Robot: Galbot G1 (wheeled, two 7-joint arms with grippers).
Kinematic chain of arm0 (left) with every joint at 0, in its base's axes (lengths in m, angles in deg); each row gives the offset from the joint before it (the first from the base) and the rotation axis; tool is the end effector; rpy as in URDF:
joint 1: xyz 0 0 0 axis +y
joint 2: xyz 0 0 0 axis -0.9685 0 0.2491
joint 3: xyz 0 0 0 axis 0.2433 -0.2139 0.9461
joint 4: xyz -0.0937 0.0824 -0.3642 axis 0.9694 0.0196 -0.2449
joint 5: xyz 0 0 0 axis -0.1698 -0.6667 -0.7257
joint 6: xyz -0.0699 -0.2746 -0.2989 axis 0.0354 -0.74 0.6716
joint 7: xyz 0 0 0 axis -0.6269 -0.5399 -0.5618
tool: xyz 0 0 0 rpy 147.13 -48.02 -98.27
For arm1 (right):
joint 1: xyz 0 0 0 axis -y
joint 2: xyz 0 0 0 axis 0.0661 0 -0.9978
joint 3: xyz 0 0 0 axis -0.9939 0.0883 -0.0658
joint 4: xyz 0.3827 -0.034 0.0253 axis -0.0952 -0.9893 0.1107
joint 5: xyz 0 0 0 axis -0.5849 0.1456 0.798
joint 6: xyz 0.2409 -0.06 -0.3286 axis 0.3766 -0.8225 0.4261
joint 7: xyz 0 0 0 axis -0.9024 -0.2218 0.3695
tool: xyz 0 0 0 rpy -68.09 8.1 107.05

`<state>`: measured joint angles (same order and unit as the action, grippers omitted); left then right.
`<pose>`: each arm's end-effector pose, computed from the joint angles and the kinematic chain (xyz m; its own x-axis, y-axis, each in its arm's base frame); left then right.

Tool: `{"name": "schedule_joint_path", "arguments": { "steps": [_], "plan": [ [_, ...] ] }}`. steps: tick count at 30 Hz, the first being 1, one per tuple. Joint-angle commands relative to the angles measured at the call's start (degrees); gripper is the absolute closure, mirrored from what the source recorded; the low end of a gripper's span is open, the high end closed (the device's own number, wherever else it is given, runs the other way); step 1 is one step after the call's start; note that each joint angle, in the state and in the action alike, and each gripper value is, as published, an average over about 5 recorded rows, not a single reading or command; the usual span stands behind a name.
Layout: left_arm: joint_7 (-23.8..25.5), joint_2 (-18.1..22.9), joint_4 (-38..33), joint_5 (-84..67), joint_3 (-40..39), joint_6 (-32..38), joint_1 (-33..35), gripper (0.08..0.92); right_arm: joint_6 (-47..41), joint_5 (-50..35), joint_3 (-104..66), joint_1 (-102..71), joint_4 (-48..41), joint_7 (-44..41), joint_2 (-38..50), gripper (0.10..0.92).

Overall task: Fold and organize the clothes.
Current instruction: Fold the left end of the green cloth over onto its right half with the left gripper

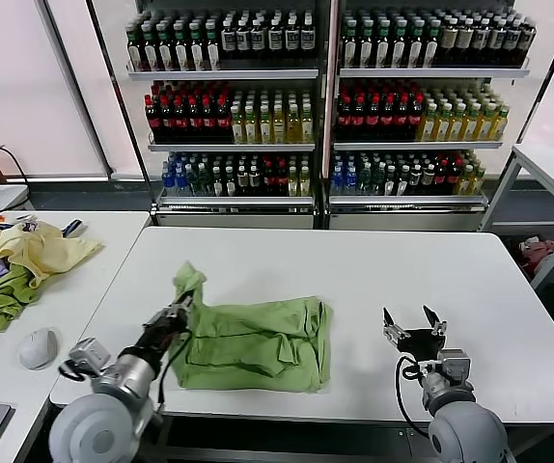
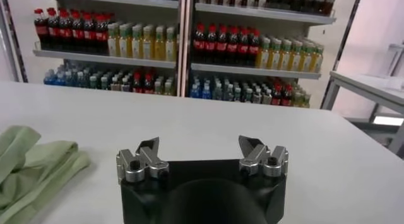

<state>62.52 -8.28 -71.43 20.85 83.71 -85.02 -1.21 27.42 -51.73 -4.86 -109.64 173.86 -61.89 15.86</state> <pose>0.2912 0.0231 -0.2188 -0.9328 0.3067 0.1890 0.1409 0.7934 -0.5922 0.3016 -0.0605 -0.2845 -0.9634 0.0010 0.2680 -0.0234 0.9959 -0.0879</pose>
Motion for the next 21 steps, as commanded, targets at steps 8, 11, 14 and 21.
{"name": "schedule_joint_path", "arguments": {
  "steps": [8,11,14,21],
  "plan": [
    [-0.33,6.69,12.51,8.71,-21.59,0.82,-11.51,0.871,-0.12,0.05,-0.58,-0.4,0.74,0.01,0.11,0.203],
    [0.63,6.9,14.17,12.65,-23.54,1.19,-12.03,0.867,-0.12,0.03,-0.57,-0.18,0.82,-0.02,0.16,0.203],
    [2.86,6.94,14.73,16.98,-25.56,2.57,-11.83,0.828,-0.11,0.05,-0.44,0.07,0.67,-0.02,0.17,0.203],
    [6.1,7.25,14.44,18.45,-27.57,5.28,-11.14,0.635,-0.04,0.1,0.01,0.39,0.33,-0.02,0.09,0.203]
  ]
}}
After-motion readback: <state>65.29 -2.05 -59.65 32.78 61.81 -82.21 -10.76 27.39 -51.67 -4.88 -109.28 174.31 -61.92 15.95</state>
